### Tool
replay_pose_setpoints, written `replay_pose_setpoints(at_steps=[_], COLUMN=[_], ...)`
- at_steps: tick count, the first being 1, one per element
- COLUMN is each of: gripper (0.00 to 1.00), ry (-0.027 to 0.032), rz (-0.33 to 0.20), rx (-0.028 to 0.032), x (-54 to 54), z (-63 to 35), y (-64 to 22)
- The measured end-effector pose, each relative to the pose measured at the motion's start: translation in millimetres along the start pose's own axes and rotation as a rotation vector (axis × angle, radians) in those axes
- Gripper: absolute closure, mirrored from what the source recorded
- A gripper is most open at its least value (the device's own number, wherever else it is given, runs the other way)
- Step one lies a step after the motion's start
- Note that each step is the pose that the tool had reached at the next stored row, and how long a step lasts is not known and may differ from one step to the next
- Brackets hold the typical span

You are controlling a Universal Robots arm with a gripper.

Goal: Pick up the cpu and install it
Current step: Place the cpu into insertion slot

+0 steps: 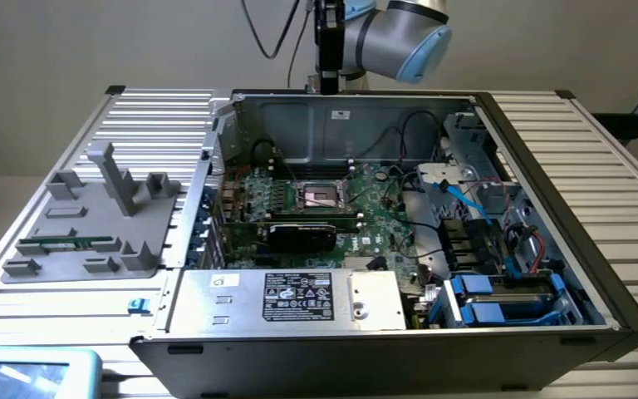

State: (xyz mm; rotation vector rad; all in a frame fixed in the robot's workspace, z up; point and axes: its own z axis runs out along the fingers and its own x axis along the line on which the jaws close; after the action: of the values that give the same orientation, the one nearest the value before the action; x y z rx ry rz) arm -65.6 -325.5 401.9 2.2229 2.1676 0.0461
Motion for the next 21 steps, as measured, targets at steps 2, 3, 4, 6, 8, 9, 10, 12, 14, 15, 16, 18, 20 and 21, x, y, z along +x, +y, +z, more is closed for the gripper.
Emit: replay_pose_setpoints(at_steps=[2, 3, 4, 6, 8, 9, 10, 12, 14, 15, 16, 18, 20, 21], gripper=[0.47, 0.47, 0.47, 0.47, 0.47, 0.47, 0.47, 0.47, 0.47, 0.47, 0.47, 0.47, 0.47, 0.47], ry=[0.0004, 0.0016, 0.0027, 0.0052, 0.0078, 0.0085, 0.0092, 0.0101, 0.0102, 0.0101, 0.0101, 0.0102, 0.0102, 0.0102], rz=[0.0, 0.0, 0.0, 0.0, 0.0, 0.0, 0.0, 0.0, 0.0, 0.0, 0.0, 0.001, 0.0, 0.0], rx=[0.0, -0.0001, -0.0001, 0.0001, 0.0002, 0.0002, 0.0002, 0.0001, 0.0002, 0.0003, 0.0002, 0.0002, 0.0002, 0.0002], x=[0.0, 0.1, 0.1, 0.0, 0.0, 0.1, 0.1, 0.0, -0.2, -0.3, -0.5, -0.9, -1.3, -1.3], z=[0.1, 0.5, 1.0, 2.6, 6.0, 7.9, 9.7, 13.3, 16.9, 18.7, 20.6, 24.4, 28.0, 29.9], y=[0.0, 0.0, -0.1, -0.1, -0.3, -0.3, -0.1, 0.6, 1.6, 2.2, 2.7, 3.4, 3.6, 3.5])
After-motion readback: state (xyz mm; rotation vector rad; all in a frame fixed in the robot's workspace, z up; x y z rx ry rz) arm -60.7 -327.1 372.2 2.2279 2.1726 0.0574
